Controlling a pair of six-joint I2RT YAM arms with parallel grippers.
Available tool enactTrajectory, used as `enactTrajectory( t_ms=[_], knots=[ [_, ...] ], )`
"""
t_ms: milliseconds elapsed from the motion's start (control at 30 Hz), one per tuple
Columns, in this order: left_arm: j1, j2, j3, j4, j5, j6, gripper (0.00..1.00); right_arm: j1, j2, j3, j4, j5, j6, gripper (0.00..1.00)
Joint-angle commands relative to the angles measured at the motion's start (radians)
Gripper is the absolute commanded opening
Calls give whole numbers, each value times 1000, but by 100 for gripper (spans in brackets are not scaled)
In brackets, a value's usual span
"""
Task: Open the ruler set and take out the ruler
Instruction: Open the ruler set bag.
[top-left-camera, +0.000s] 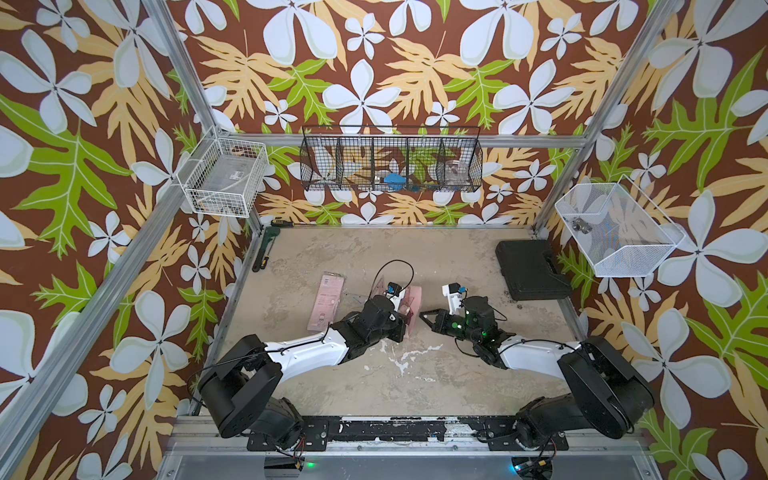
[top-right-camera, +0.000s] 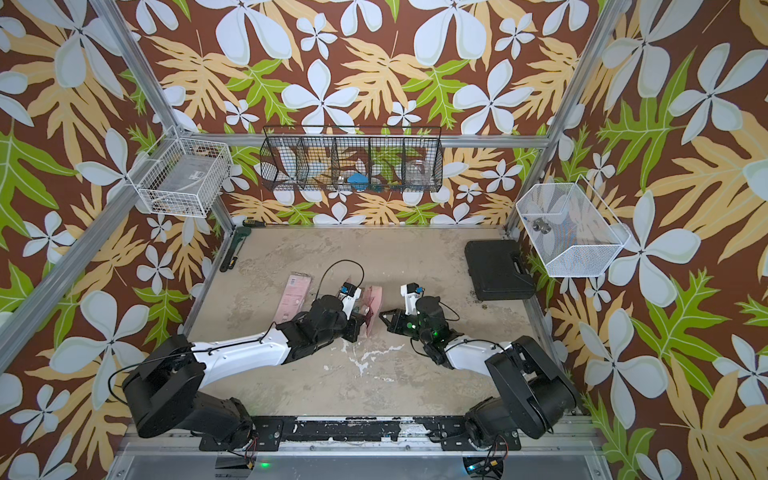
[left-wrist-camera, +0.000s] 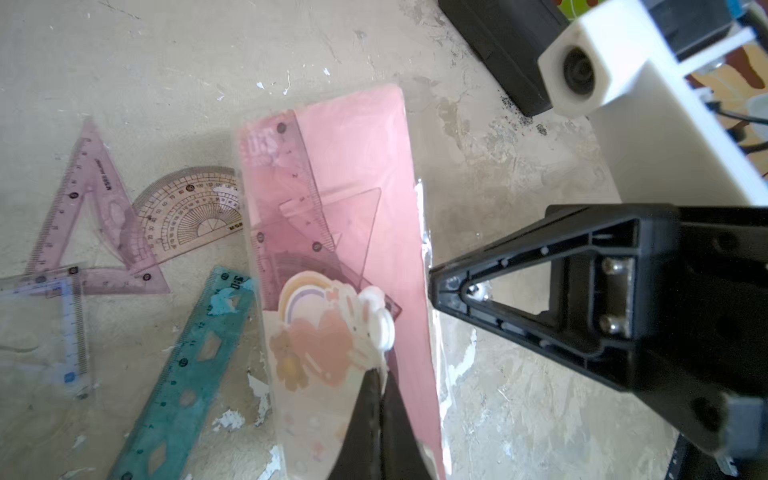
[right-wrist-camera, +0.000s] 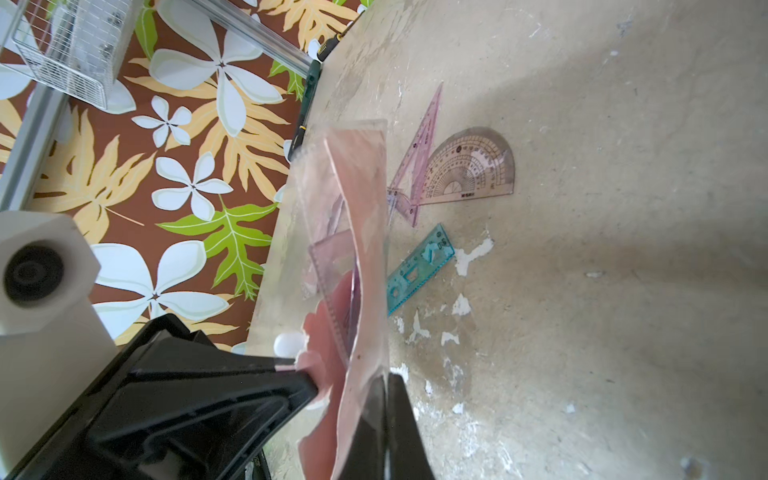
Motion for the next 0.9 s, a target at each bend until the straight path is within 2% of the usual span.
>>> enactTrajectory(
  t_ms=[0,233,300,400,500,600,867],
  knots=[
    [-14,41,16,6,-10,15,0,1,19,24,-77,50,-54,0],
    [-35,100,46,5,-48,8,0,1,4,44,-190,116,-107,2],
    [-37,100,51,-3,-65,6,0,0,-26,57,-242,136,-138,18],
    [-37,105,65,-23,-82,11,0,-1,-92,73,-302,168,-172,28],
    [-37,110,69,-27,-80,14,0,-1,-153,99,-363,176,-204,33],
    [-37,114,72,-27,-79,12,0,-1,-198,116,-378,151,-217,32],
    [-38,123,84,-35,-76,20,0,4,-208,154,-351,40,-209,22]
  ],
)
